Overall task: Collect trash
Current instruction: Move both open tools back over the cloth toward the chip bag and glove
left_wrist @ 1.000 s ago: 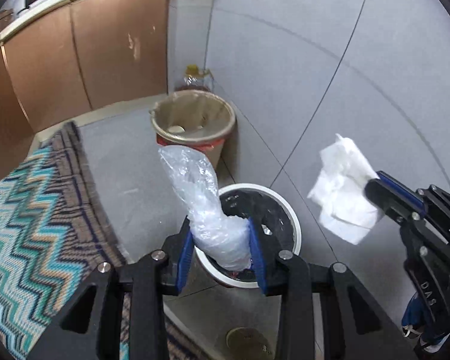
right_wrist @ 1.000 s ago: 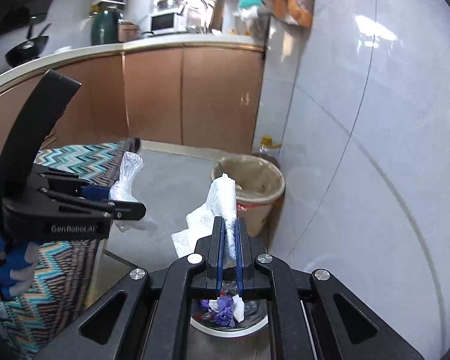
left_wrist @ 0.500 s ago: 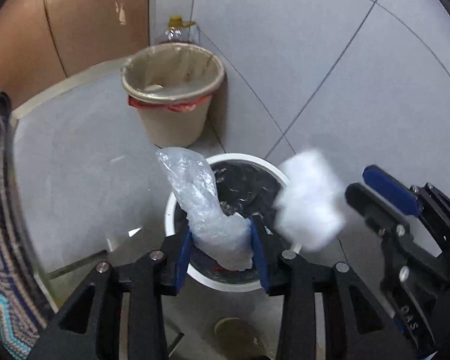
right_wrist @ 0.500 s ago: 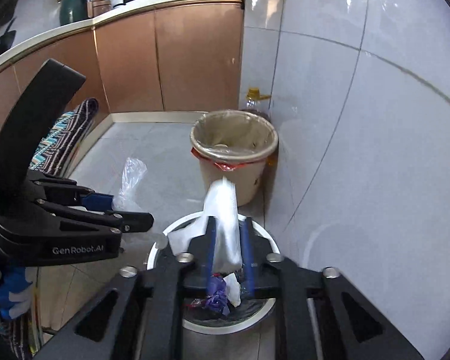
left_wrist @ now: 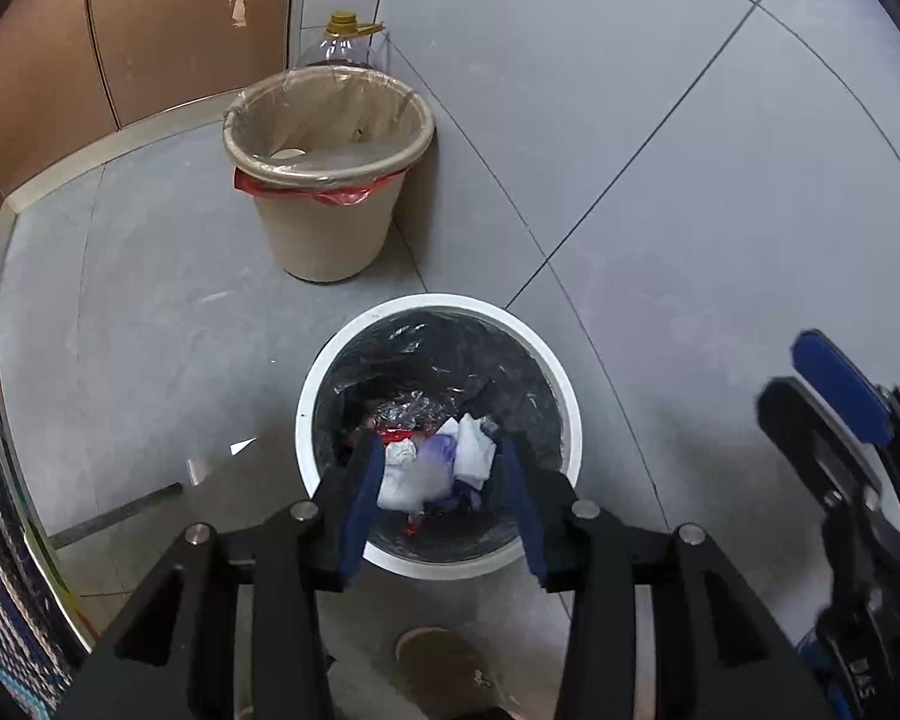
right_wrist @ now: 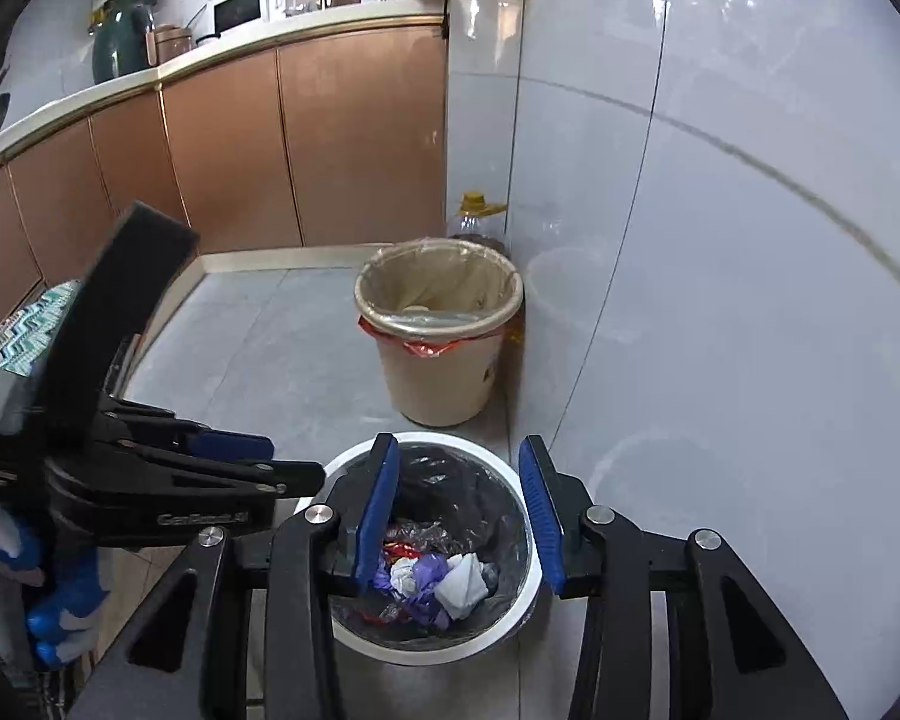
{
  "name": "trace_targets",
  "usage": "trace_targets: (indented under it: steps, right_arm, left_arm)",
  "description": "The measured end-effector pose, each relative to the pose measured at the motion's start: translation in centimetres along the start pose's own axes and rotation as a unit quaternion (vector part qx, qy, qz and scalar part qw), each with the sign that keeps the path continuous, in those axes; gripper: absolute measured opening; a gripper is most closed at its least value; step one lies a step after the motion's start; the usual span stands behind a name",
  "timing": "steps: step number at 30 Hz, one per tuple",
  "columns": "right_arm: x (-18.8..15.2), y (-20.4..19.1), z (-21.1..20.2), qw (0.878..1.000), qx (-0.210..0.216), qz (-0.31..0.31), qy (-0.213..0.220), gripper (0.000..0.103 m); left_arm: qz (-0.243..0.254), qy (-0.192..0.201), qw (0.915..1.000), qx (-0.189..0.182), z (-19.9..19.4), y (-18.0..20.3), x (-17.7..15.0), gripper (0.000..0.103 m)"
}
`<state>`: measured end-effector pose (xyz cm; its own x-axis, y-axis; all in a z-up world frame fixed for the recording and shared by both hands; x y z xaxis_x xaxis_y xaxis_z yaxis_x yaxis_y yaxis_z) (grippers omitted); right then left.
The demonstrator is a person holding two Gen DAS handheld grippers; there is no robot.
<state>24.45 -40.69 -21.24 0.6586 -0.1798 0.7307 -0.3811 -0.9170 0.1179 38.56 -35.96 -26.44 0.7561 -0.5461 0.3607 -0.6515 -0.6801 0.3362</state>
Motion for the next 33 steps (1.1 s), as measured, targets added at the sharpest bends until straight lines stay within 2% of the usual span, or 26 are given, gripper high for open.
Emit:
trace_targets:
  steps: [5,10,14,18,20,21,28,31,33]
  right_arm:
    - [0.7,-0.1,-2.2,1.000,-0.005,-0.008,0.017,0.042]
    - [1.2,-0.4,-4.2,0.999,-0.005,-0.005,0.034,0.048]
    - [1.5,-0.7,-6.3,0.999,-0.001,-0.003,0.049,0.056]
    - [1.5,-1.3,-8.7,0.998,0.001,-0.004,0.064,0.062]
    - [1.6,-1.6,-10.2,0.997,0.005,-0.003,0.074,0.073]
    - [1.6,-1.6,-10.6,0.997,0.005,-0.003,0.077,0.074]
    - [1.8,-3.1,-15.1,0.994,0.019,-0.013,0.110,0.088]
    - [1.5,-3.9,-17.0,0.992,0.027,-0.014,0.123,0.102]
    - [1.2,-4.4,-18.3,0.991,0.027,-0.016,0.134,0.103]
  left_arm:
    - [-0.010,0.033,0.9994,-0.006,-2.7,0.0,-0.7,0.040]
    - [-0.004,0.092,0.9951,0.035,-6.6,0.7,-2.0,0.040]
    - [0.011,0.160,0.9833,0.086,-10.8,2.1,-4.0,0.040]
    - [0.020,0.225,0.9667,0.120,-15.3,3.3,-6.4,0.040]
    - [0.027,0.254,0.9571,0.136,-17.4,4.0,-7.5,0.040]
    - [0.031,0.267,0.9526,0.143,-18.5,4.3,-8.1,0.040]
    - [0.046,0.321,0.9290,0.179,-24.3,5.9,-12.2,0.040]
    - [0.046,0.337,0.9206,0.192,-26.3,6.3,-14.1,0.040]
    - [0.043,0.343,0.9165,0.200,-27.7,6.4,-15.5,0.040]
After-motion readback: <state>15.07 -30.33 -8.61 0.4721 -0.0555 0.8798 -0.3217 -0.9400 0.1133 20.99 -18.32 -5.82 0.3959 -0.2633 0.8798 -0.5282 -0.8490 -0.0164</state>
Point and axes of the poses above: each gripper's, at about its wrist camera, not at the fingertips, and z roughly the way its jaws point, y to its right, x to its top, the point moved 1 cm from there along z, roughly the way its jaws point, and after that the axes turned 4 degrees about -x, right-handed, at the moved point
